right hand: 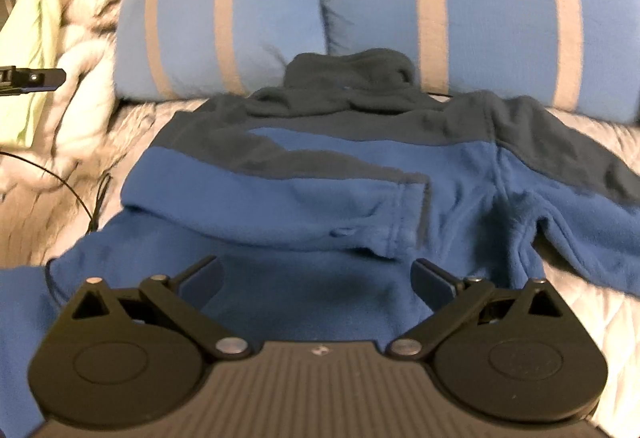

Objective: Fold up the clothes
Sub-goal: 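Lay the sleeve across the hoodie front and open the left tool, then grasp the hoodie side edge with the right tool and fold it inward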

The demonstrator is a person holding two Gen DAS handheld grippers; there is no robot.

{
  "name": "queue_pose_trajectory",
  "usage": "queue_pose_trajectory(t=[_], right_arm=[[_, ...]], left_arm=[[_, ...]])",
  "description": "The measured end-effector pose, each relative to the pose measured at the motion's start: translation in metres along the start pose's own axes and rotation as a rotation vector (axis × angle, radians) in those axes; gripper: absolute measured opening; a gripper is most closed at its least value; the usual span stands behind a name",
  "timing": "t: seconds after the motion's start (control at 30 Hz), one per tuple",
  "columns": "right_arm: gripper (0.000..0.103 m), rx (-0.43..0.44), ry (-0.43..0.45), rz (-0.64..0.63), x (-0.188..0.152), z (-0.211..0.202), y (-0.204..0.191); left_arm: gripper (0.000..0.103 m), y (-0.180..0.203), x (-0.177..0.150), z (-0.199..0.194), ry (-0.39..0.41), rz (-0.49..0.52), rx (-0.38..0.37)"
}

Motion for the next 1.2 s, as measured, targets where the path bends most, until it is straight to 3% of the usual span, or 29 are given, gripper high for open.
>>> queue_pose_trajectory(t=[0.33, 0.6, 0.8, 0.93, 1.1, 1.2], right_arm=[[0.102, -0.151, 0.068, -0.641, 0.004, 0.014, -0.018], [0.086, -0.16, -0.034, -1.017, -0.006, 0.046, -0.018], [0.068, -0.132, -0.123, -1.176, -0.014, 0.062, -0.024], [0.053, -0.095, -0.196, -1.217, -0.019, 0.07, -0.028], [0.051, -0.08, -0.282, -1.222, -0.01, 0.079, -0.03], [0.044, -0.089, -0.345, -1.243, -0.009, 0.083, -0.027]], left_arm=[[0.075, -0.021, -0.059, 0.012, -0.057, -0.061, 0.007], [0.075, -0.022, -0.077, 0.016, -0.07, -0.078, -0.005], [0.075, -0.025, -0.082, 0.018, -0.077, -0.084, -0.006], [0.075, -0.026, -0.085, 0.02, -0.084, -0.087, -0.001], [0.075, -0.028, -0.088, 0.021, -0.09, -0.096, 0.001], [0.075, -0.029, -0.09, 0.02, -0.091, -0.1, 0.004]])
Point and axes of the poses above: each gripper's, at about its wrist camera, not at the fingertips, and z roughly the way its jaws point, y to its right, x to its top, the point moved 8 cm from there along z, roughly the way its jaws point, and after that the axes turned 15 degrees about z, right-handed, at the moved point
